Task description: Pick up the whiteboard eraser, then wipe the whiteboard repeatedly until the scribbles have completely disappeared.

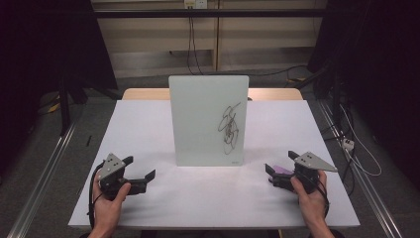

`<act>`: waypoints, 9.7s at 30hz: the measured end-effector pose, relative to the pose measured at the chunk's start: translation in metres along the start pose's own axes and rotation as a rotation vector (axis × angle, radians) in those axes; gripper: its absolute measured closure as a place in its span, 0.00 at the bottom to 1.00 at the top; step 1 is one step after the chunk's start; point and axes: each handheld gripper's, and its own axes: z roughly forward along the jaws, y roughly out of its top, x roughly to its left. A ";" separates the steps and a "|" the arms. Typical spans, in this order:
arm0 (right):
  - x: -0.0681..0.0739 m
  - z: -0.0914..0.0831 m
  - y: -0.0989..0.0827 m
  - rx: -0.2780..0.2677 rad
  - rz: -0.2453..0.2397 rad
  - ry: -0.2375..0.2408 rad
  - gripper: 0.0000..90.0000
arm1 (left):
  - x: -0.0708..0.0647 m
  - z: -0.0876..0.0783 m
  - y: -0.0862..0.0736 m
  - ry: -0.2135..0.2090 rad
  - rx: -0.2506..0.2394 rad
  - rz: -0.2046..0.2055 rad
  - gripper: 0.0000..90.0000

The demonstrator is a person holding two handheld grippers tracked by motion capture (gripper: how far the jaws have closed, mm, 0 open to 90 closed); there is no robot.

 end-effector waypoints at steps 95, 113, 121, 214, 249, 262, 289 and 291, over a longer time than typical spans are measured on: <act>-0.043 0.002 0.006 0.576 -0.343 0.318 0.39 | 0.007 0.005 -0.002 -0.074 0.043 -0.007 0.06; -0.037 0.003 0.009 0.593 -0.343 0.291 0.45 | 0.008 0.007 -0.003 -0.078 0.050 0.000 0.06; -0.034 0.000 0.016 0.513 -0.293 0.287 0.45 | 0.008 0.005 -0.004 -0.074 0.044 -0.011 0.06; 0.030 0.065 0.183 -0.009 -0.463 0.348 0.46 | 0.009 0.011 -0.005 -0.097 0.073 0.003 0.07; 0.044 0.078 0.179 0.002 -0.570 0.298 0.46 | 0.008 0.009 -0.006 -0.095 0.072 0.003 0.07; 0.051 0.081 0.162 0.035 -0.579 0.305 0.46 | 0.008 0.008 -0.006 -0.097 0.073 0.006 0.07; 0.056 0.083 0.169 0.025 -0.559 0.295 0.46 | 0.007 0.010 -0.006 -0.103 0.078 0.009 0.07; 0.054 0.082 0.175 0.014 -0.555 0.287 0.46 | 0.007 0.010 -0.006 -0.101 0.077 0.008 0.07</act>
